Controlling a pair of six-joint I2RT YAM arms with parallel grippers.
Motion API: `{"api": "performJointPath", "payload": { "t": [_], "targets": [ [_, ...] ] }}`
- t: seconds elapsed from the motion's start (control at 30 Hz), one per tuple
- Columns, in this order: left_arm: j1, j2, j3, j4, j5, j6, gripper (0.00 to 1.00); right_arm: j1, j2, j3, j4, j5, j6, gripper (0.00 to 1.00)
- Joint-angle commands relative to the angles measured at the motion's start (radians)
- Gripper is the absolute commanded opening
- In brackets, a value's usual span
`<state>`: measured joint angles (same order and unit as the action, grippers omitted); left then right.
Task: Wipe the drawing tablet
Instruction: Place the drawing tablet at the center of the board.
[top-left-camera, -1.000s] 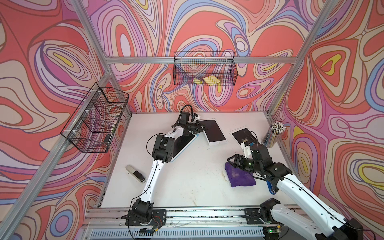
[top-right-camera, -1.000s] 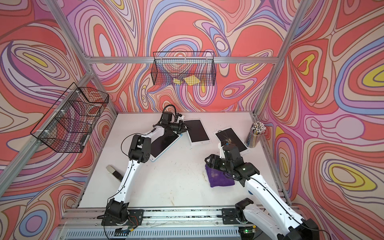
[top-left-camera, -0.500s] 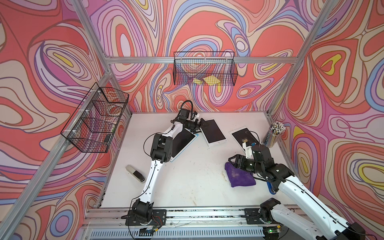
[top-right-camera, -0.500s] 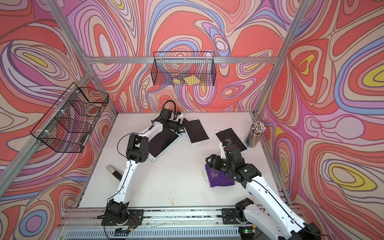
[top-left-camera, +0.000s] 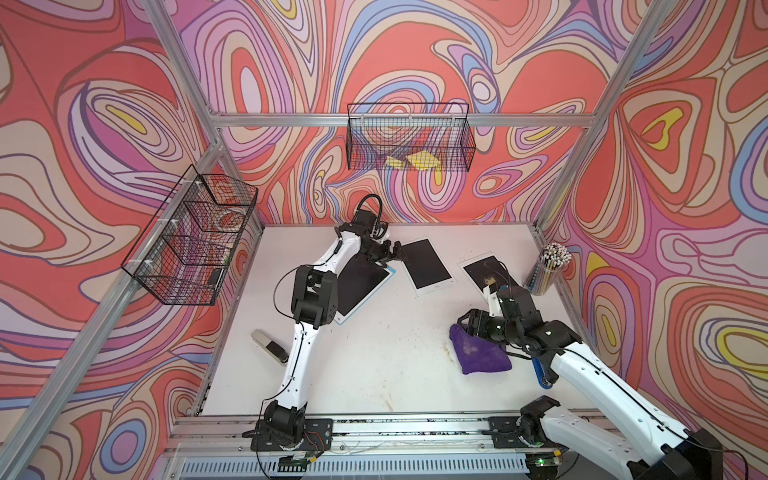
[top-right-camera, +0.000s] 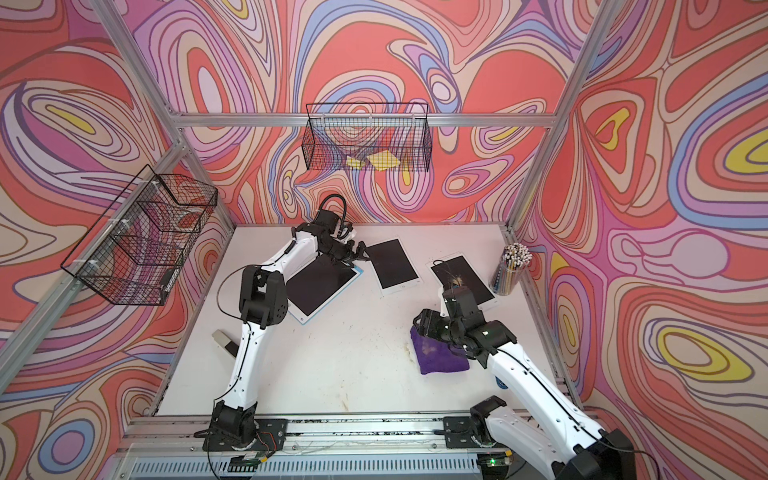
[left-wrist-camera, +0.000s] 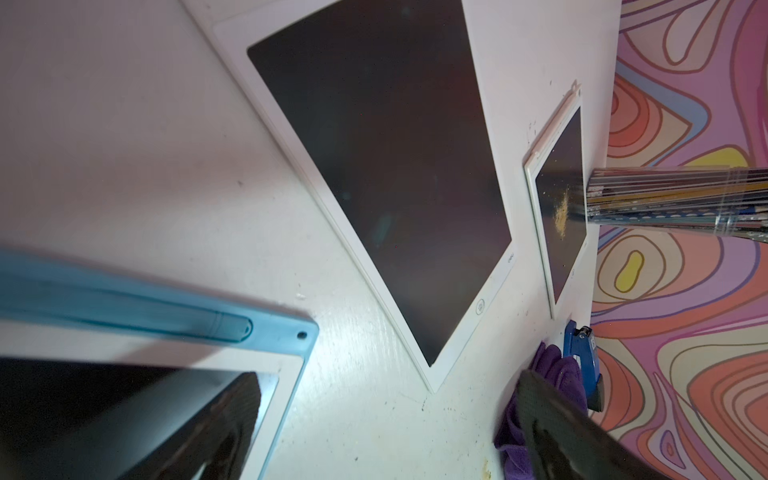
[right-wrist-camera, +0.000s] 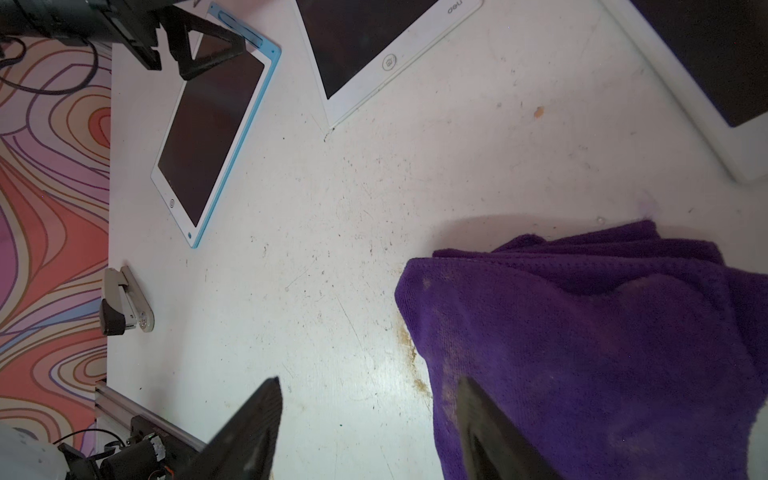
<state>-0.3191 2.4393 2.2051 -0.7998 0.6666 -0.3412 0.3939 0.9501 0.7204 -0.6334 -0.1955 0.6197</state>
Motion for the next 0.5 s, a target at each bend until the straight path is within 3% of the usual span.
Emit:
{"api": "performJointPath", "payload": {
  "t": [0.0,0.23,0.4,0.47],
  "targets": [
    [-0.060,-0.185,-0.102,0.040,-0.069,0.070,0.99,-0.003,-0.012,0.005,0.013,0.015,-0.019,0.70],
    [-0.168,-0.385,-0.339,0.255,-0.173,0.076,0.99,-0.014,0.065,0.039,0.021,0.018,-0.032,0.70],
    [-0.221,-0.391,-0.307,0.216,-0.242,0.129,0.99,-0.057,0.104,0.073,0.024,-0.010,-0.022,0.70],
    [-0.271,-0.398,-0.277,0.168,-0.383,0.179,0.99,-0.088,0.131,0.091,0.028,-0.030,-0.023,0.69]
  ]
}}
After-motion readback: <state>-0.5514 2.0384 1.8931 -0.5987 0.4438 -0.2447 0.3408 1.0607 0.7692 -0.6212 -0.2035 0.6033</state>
